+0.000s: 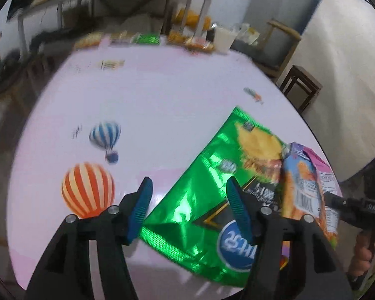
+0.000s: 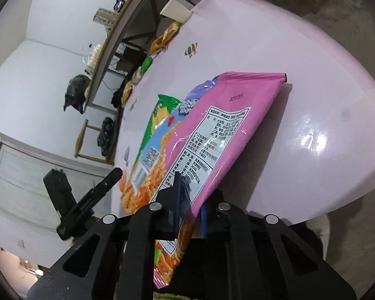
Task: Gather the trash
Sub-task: 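Grasp the pink snack bag with the right gripper while the left gripper grasps the green chip bag, then lift both snack bags and carry them toward the blue wastebasket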
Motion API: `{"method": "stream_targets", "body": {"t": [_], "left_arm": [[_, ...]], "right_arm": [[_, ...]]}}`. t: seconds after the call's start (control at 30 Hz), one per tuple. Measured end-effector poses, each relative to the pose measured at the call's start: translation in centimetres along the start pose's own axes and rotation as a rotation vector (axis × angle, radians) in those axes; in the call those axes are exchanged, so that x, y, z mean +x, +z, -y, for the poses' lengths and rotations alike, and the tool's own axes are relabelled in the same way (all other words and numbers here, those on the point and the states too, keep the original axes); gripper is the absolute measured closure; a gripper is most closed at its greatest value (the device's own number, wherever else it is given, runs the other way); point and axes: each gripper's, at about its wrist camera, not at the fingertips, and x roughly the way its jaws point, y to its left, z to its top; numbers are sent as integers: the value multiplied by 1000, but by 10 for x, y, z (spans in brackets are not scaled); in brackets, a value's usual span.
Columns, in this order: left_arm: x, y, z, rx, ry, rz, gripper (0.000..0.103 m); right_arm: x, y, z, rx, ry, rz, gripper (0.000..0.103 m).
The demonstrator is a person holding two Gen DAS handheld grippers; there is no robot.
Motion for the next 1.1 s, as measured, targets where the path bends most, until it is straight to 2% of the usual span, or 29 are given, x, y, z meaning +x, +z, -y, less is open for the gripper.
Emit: {"method": "stream_targets", "body": {"t": [0.13, 0.23, 0.5, 0.63, 0.7, 0.73, 0.83, 0.97, 1.03, 1.1], "left_arm": [[12, -4, -9, -42, -87, -78, 44], [12, -4, -12, -69, -136, -88, 44], [9, -6, -45, -320, -463, -130, 52], [13, -9, -49, -405, -612, -160, 54], [14, -10, -47, -413, -645, -166, 55], [14, -9, -44, -409, -643, -165, 55], [5, -6, -42, -375, -551, -114, 57], [-12, 0, -41, -245, -319, -32, 56], [-11, 0, -42, -213, -230, -44, 56], [-5, -1, -44, -217, -211, -84, 56]], "right_arm": [[3, -1, -1, -23, -34, -15, 94], [6, 0, -4, -51, -77, -19, 96], [18, -2, -22, -145, -169, -19, 97], [23, -4, -29, -203, -212, -17, 98], [27, -3, -31, -214, -218, -20, 98], [29, -3, -32, -216, -218, -21, 98], [30, -4, -32, -226, -225, -20, 98], [31, -5, -31, -235, -232, -20, 98], [30, -5, -30, -236, -231, -19, 98], [29, -7, -29, -235, -228, -19, 98]]}}
